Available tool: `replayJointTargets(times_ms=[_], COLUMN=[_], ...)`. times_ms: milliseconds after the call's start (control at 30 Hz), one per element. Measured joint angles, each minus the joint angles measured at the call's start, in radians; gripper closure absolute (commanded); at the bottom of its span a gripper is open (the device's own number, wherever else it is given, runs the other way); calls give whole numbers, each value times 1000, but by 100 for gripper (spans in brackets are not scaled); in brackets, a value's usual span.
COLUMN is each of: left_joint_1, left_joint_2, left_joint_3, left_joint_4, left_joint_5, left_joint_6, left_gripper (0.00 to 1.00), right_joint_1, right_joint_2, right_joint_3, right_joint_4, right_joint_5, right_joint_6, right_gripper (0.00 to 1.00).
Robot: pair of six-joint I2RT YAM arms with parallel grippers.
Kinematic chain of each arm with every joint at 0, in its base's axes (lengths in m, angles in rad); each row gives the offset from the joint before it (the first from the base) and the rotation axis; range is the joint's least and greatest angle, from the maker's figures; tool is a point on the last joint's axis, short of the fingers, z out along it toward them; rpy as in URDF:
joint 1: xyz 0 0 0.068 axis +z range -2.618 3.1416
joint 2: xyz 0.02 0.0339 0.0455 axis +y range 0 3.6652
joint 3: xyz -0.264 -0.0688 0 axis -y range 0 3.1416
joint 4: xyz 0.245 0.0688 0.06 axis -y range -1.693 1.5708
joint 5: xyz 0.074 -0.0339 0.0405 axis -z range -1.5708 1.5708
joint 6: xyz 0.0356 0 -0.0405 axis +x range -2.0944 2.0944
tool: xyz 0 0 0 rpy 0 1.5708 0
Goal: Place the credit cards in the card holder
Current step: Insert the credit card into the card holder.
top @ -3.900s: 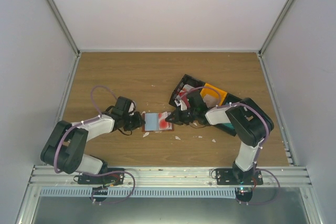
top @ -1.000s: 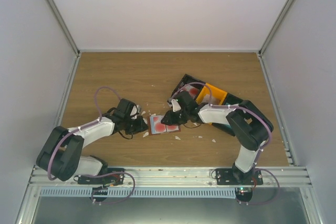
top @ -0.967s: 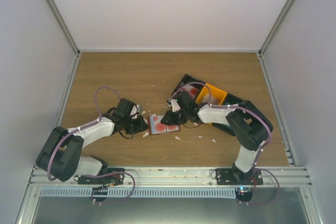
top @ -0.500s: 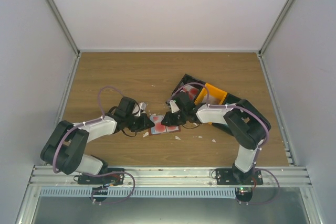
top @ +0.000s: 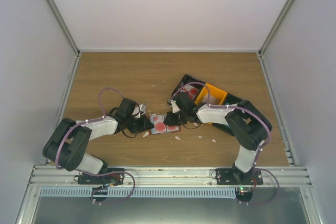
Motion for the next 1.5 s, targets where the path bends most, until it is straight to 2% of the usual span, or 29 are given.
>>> replayJointTargets(times_ms=[300, 800, 967, 1100, 1500], left_joint_1=[0, 0, 0, 0, 0], left_joint_2=[33, 39, 39, 39, 45], left_joint_3=[0, -6, -6, -6, 0], left_joint_4=[20, 74, 117, 143, 132], left_joint_5=[5, 56, 111, 153, 159], left_joint_6=[2, 0, 1, -1, 7], left_gripper=[78, 81, 73, 72, 81], right_joint_1=[1, 1, 1, 1, 1], right_joint_2=[20, 35, 35, 29, 2], right_joint_3=[0, 0, 0, 0, 0], right_joint_4=[7, 40, 39, 39, 38], right_joint_5=[-38, -79, -74, -65, -17], right_joint_6=[-11, -10, -9, -9, -3], right_gripper=[99, 99, 94, 93, 92])
